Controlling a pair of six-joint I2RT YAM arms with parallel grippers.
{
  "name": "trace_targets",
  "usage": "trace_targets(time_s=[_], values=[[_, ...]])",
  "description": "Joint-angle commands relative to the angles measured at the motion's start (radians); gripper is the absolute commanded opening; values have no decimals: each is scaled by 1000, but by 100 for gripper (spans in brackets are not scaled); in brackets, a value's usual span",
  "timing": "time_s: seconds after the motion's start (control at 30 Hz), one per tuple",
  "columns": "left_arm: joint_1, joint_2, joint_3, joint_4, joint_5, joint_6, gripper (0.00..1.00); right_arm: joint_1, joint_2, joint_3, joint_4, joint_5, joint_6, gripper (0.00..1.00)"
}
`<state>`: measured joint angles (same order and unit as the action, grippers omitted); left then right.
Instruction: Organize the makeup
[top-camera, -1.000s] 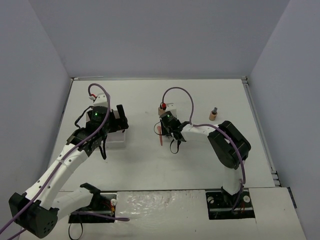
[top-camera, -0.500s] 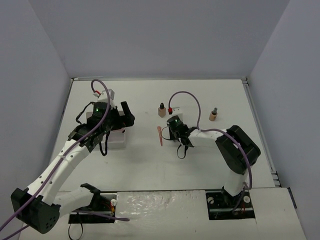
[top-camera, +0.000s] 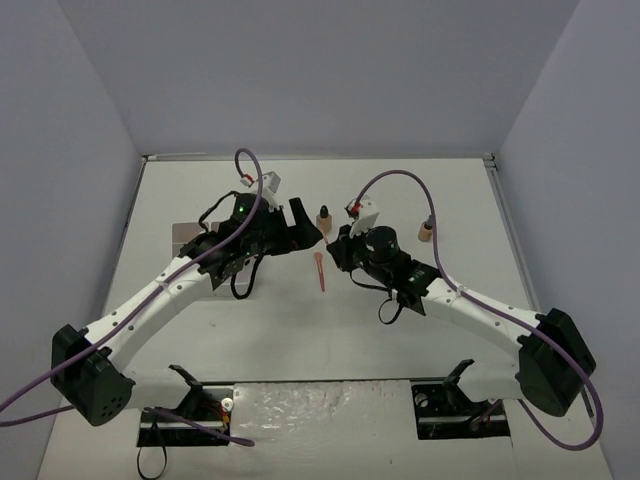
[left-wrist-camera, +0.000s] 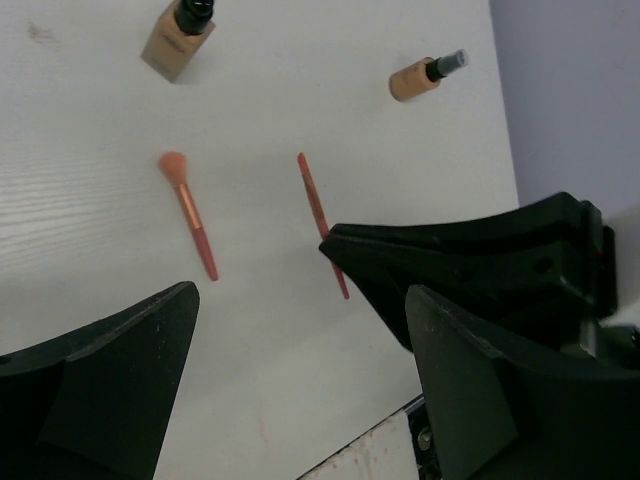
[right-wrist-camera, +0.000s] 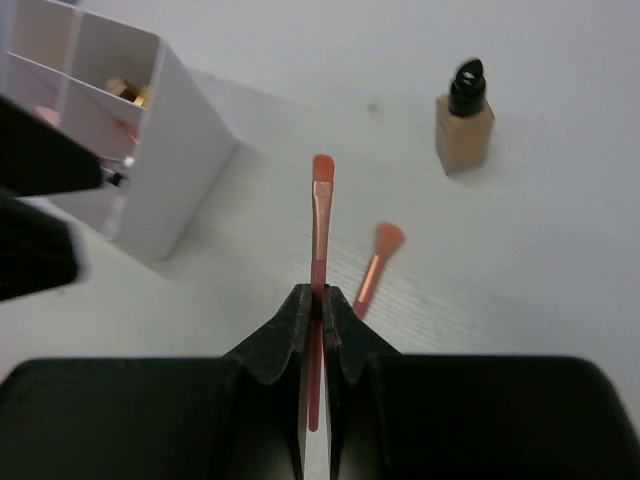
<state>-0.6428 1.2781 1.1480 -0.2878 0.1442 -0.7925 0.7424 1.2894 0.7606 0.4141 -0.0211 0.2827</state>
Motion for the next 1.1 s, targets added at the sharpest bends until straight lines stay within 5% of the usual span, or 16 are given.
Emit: trace_targets(time_s=[0.0, 0.5, 0.77, 0.87, 1.07], values=[[-18, 22, 75, 132, -8, -104, 77, 13, -56, 41, 124, -99, 5, 0], [-45, 120, 121, 110, -7, -216, 37, 36, -71, 59, 163, -110, 15, 0], [-52, 129, 125, 92, -9, -215, 0, 40, -64, 63, 156, -105, 13, 3], [-52, 115, 120, 83, -31, -183, 0, 40, -68, 67, 138, -88, 8, 21], [-40, 60, 143, -48, -221, 5, 0, 37, -97, 64, 42, -22, -13, 76]])
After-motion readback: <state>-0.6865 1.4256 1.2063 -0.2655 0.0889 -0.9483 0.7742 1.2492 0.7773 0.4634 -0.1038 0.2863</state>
